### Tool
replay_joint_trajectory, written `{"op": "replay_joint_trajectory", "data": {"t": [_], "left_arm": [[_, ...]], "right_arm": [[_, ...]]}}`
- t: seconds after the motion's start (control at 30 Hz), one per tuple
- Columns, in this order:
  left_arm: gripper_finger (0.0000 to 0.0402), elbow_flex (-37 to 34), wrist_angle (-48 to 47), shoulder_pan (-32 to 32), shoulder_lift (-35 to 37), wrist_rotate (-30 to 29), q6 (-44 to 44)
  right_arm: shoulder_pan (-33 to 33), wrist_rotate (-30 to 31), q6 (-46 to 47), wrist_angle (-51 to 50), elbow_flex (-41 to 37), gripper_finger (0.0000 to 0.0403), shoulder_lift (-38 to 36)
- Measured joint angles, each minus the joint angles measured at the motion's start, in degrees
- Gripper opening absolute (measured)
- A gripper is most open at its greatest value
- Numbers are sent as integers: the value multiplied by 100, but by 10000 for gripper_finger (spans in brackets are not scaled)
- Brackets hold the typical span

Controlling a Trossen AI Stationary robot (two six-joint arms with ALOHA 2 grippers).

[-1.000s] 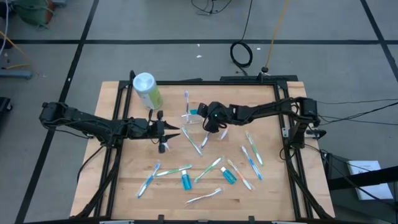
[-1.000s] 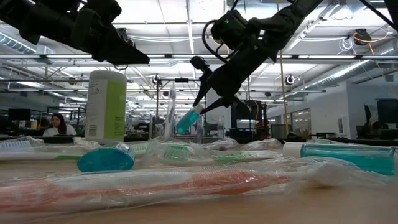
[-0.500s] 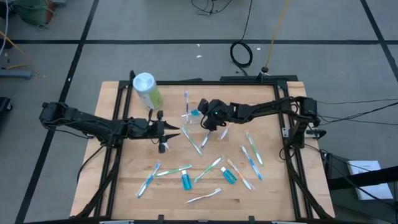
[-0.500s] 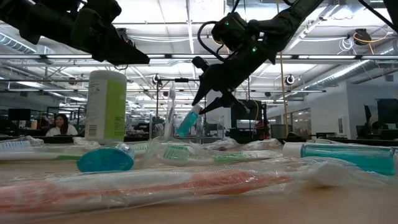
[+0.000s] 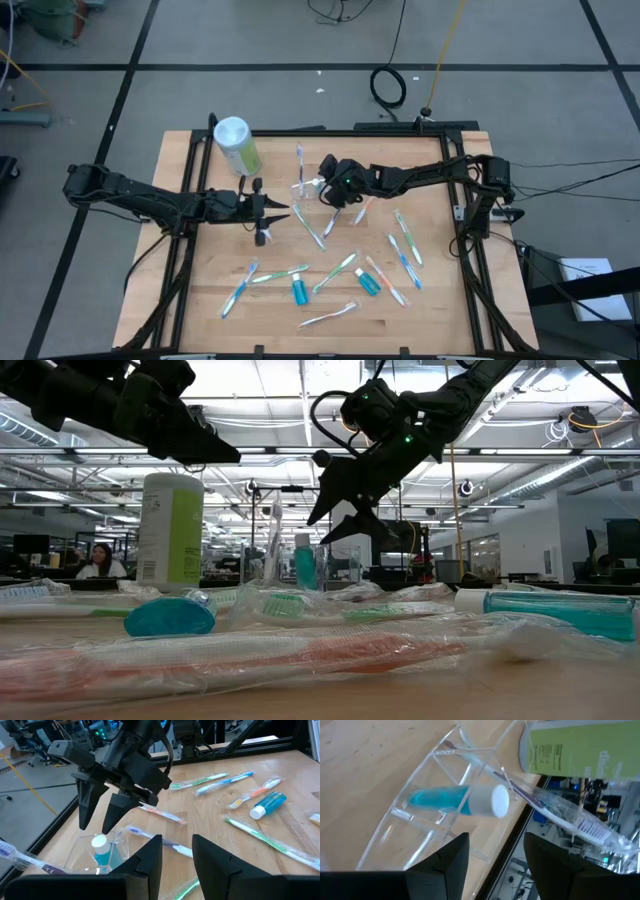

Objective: Pick & Place toothbrushing station
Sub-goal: Put the orange toothbrush into the transparent organizer

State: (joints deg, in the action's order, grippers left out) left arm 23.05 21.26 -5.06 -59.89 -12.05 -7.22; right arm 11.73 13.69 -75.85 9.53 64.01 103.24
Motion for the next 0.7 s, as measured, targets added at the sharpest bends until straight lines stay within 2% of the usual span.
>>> {"op": "replay_joint_trajectory", "data": {"t": [0.1,0.27,0.4,0.57,0.7], "left_arm": [[113,0,0,0,2,-1,0],[113,0,1,0,2,0,131],[113,0,-7,0,1,0,177],[113,0,-13,0,1,2,353],[113,0,-13,0,-1,0,483]], "right_arm": [[-15,85,218,15,0,185,0],[-189,615,382,-200,-9,181,-184],[-381,462,781,-713,-6,168,-557],[-492,258,2358,-1538,-2,154,-1134],[-372,273,4364,-2546,-3,151,-1569]]}}
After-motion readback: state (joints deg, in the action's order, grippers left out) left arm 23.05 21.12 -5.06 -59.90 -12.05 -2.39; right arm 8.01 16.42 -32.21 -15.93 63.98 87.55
